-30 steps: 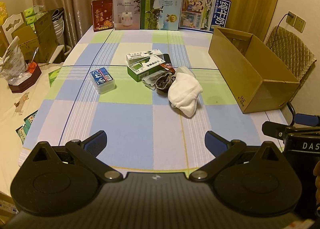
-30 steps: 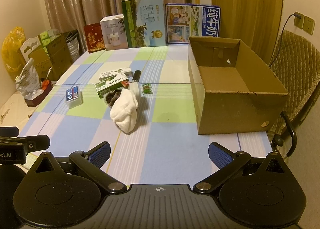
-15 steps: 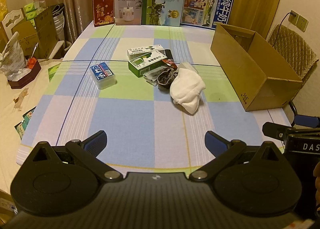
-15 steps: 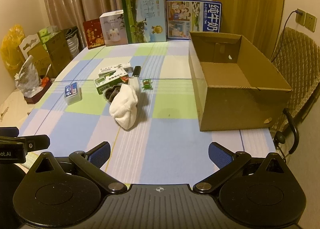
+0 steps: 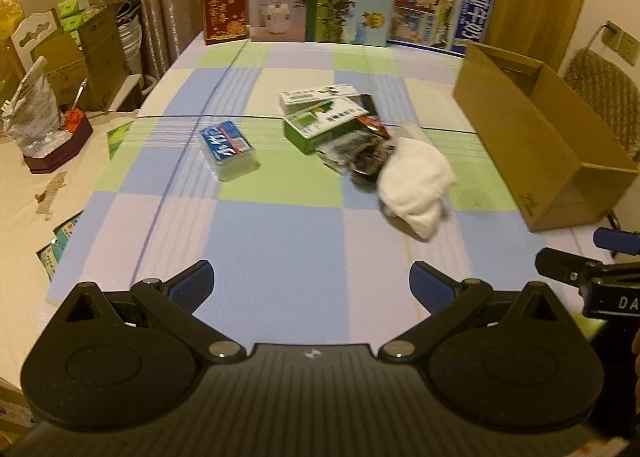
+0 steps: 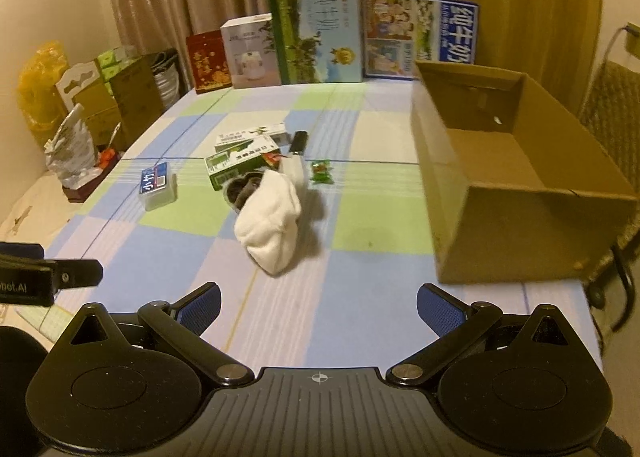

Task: Organize objects
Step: 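Grasp the white cloth with the right tool while the left tool grasps the blue box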

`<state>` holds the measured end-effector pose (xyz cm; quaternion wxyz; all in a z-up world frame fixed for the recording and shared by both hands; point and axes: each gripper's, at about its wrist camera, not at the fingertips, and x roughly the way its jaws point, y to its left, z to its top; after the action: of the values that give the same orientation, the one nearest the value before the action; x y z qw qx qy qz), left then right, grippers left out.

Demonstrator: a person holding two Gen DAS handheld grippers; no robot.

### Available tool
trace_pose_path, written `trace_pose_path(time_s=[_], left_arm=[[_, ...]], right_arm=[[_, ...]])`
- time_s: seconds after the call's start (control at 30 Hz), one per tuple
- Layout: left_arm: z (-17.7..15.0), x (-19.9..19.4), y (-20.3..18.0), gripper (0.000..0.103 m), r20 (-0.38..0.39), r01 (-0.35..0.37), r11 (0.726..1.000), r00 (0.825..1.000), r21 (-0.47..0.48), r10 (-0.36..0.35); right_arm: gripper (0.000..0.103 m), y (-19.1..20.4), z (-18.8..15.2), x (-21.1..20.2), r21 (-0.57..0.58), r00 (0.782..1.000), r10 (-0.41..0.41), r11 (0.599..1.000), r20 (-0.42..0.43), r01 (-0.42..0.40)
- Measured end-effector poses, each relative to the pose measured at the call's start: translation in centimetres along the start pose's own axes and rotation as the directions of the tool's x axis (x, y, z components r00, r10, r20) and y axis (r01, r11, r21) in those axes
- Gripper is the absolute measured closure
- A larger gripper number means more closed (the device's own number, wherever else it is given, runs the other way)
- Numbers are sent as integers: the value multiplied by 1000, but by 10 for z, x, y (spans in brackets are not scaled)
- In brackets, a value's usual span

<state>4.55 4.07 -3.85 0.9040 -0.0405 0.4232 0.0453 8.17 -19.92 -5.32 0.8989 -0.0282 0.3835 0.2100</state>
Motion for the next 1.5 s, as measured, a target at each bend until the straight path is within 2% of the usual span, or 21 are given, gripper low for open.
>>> trace_pose_path(time_s=[0.27, 0.43, 0.53, 0.63, 0.67, 0.7, 0.77, 0.9, 1.07, 1.23, 1.4, 1.5], left_arm=[[32, 39, 32, 1, 3, -40, 999, 999, -11, 40], [52, 67, 53, 1, -1, -9, 998, 1000, -56, 9], [60, 84, 60, 1, -10, -32, 998, 999, -47, 31], [68, 98, 66, 1, -10, -45, 999, 999, -18, 45], [70, 103, 68, 1, -13, -54, 999, 998, -8, 54], [72, 110, 70, 1, -14, -59, 998, 998, 5, 59], [77, 122, 76, 1, -18, -66, 998, 998, 10, 67], [87, 145, 86, 1, -18, -73, 997, 997, -9, 73], [100, 175, 89, 2, -13, -72, 997, 997, -39, 72], [108, 209, 93, 18, -47, -99, 994, 994, -51, 97], [107, 220, 94, 45, -69, -96, 994, 993, -46, 92], [102, 212, 88, 47, -70, -83, 996, 994, -9, 82]], right_arm=[[2, 12, 18, 54, -53, 998, 58, 997, 19, -57], [2, 21, 27, 97, -82, 996, 92, 992, -5, -92], [3, 24, 29, 121, -91, 994, 99, 991, -37, -102], [13, 27, 30, 140, -97, 992, 106, 989, -71, -113], [19, 27, 30, 145, -96, 991, 105, 989, -78, -112], [32, 27, 30, 149, -94, 992, 100, 990, -82, -108], [49, 28, 30, 155, -84, 993, 85, 992, -85, -92], [60, 28, 37, 162, -63, 995, 82, 994, -57, -85], [64, 27, 47, 168, -40, 997, 70, 997, -43, -72], [64, 23, 45, 165, -37, 997, 70, 997, -42, -71], [65, 16, 42, 159, -21, 997, 59, 998, -40, -60], [68, 13, 39, 153, -11, 998, 54, 998, -42, -55]])
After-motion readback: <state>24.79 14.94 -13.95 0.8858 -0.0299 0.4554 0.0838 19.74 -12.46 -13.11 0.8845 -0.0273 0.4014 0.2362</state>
